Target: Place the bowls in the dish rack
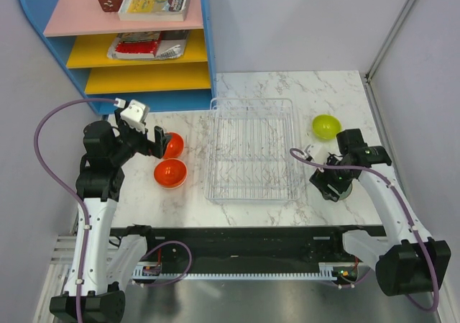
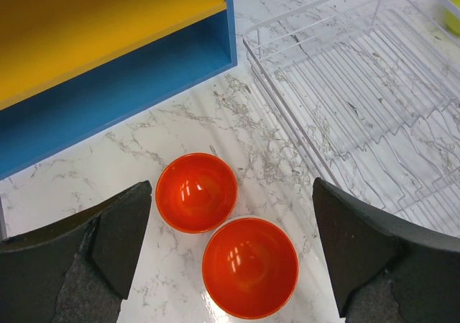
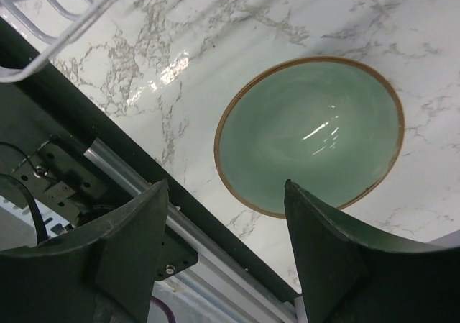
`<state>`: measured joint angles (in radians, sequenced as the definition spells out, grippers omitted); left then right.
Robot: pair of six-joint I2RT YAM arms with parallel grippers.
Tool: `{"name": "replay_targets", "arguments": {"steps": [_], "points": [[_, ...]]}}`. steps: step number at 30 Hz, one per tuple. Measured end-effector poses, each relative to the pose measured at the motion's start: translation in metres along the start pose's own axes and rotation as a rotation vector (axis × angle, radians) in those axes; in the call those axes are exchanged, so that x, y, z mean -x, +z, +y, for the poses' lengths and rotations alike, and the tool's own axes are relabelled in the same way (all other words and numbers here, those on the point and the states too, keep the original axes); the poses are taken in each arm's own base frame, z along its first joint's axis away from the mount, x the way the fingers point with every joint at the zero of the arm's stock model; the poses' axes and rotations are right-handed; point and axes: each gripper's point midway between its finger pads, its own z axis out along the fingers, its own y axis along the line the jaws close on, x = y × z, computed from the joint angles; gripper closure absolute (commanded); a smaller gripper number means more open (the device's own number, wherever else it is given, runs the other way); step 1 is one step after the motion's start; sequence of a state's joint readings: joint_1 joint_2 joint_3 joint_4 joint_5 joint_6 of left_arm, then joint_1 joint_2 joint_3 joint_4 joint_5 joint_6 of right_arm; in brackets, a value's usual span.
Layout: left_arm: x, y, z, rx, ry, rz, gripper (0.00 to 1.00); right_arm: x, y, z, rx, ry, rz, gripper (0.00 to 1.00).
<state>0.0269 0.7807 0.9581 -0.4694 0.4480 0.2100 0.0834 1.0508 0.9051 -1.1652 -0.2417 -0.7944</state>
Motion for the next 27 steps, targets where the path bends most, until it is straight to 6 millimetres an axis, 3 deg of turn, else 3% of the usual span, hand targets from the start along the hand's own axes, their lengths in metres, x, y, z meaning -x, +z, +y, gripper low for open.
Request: {"name": "replay_targets", "arguments": {"steps": [6, 14, 19, 25, 27], "points": [[-0.001, 0.001, 0.0, 0.0, -0.001, 0.002, 0.0, -0.021, 0.017, 0.004, 0.056, -0.053, 0.092, 0.31], [-0.002, 0.002, 0.001, -0.002, -0.004, 0.01, 0.0, -0.03, 0.032, 0.005, 0.083, -0.09, 0.122, 0.32], [-0.002, 0.003, 0.001, -0.002, -0.005, 0.01, 0.0, -0.032, 0.044, 0.002, 0.083, -0.093, 0.126, 0.39], [-0.003, 0.003, 0.001, -0.001, -0.004, 0.011, 0.0, -0.033, 0.059, -0.006, 0.06, -0.089, 0.128, 0.63], [-0.003, 0.003, 0.001, -0.002, -0.005, 0.012, 0.0, -0.033, 0.06, -0.007, 0.057, -0.083, 0.128, 0.8]]}}
